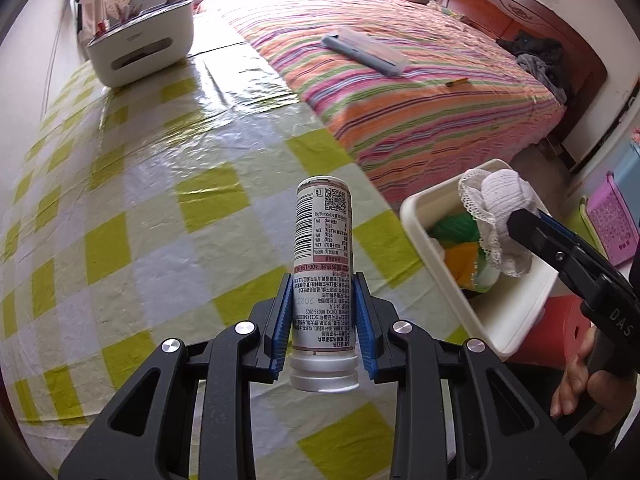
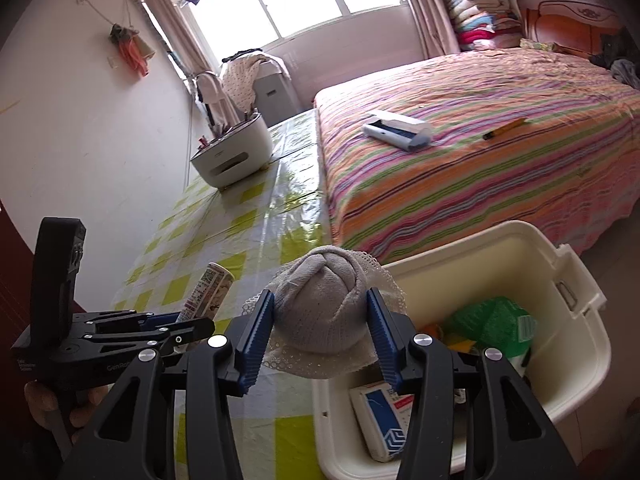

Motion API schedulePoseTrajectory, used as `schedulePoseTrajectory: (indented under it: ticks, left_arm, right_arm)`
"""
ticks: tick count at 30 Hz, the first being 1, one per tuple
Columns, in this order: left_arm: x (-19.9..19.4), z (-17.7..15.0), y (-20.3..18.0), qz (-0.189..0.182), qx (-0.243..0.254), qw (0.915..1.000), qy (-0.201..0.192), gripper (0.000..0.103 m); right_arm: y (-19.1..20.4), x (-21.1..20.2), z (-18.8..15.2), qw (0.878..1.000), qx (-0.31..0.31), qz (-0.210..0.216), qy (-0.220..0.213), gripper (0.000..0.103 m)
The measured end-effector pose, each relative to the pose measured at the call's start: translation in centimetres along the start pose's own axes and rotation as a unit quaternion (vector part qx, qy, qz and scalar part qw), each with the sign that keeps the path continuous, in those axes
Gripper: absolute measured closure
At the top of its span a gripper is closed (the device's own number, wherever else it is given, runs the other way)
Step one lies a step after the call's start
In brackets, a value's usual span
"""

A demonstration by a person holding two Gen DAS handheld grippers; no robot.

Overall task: Collect trash
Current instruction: 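Lift the pill tube and cloth ball and carry both tools over the cream bin, then open the left tool to drop the tube while the right tool drops the cloth ball into the bin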

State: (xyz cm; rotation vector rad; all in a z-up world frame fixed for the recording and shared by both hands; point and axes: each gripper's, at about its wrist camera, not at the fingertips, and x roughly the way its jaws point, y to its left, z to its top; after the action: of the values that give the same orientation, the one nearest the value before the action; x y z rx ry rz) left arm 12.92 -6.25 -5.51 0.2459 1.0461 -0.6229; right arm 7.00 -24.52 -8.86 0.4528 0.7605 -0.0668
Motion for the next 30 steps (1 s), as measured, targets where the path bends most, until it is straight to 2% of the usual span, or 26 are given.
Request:
schedulePoseTrajectory:
  ticks: [13,19,28,29,30]
  left_arm:
    - [1.2,0.8,-5.2,-0.028,0.028,0.9992,0.004,0.075]
    - [2.0,1.6,-7.7,-0.035,0.040,0.9986,0.004,0.075]
    - [3.6,3.0,-10.8,-0.047,0.059,0.9971,0.006,0.075]
    - [3.8,3.1,-10.9,-0.048,0.059,0.9971,0.007,0.075]
    - [4.1,3.3,-11.0,-0.050,0.059,0.9970,0.009,0.075]
  right_arm:
    - [-4.1,-2.6,-0.1,0.998,0.040,-0.047,-0.022,0.057]
    - [-5.6,-3.4,0.2,0.994,0.049,-0.088,-0.033,0.057]
    - [-8.1,-3.6,0.5,0.991,0.080,-0.103,-0.028,0.055]
    - [-8.3,-3.7,0.5,0.991,0.084,-0.102,-0.030,0.054]
    - [-8.6,-3.9,0.6,0.990,0.089,-0.104,-0.033,0.048]
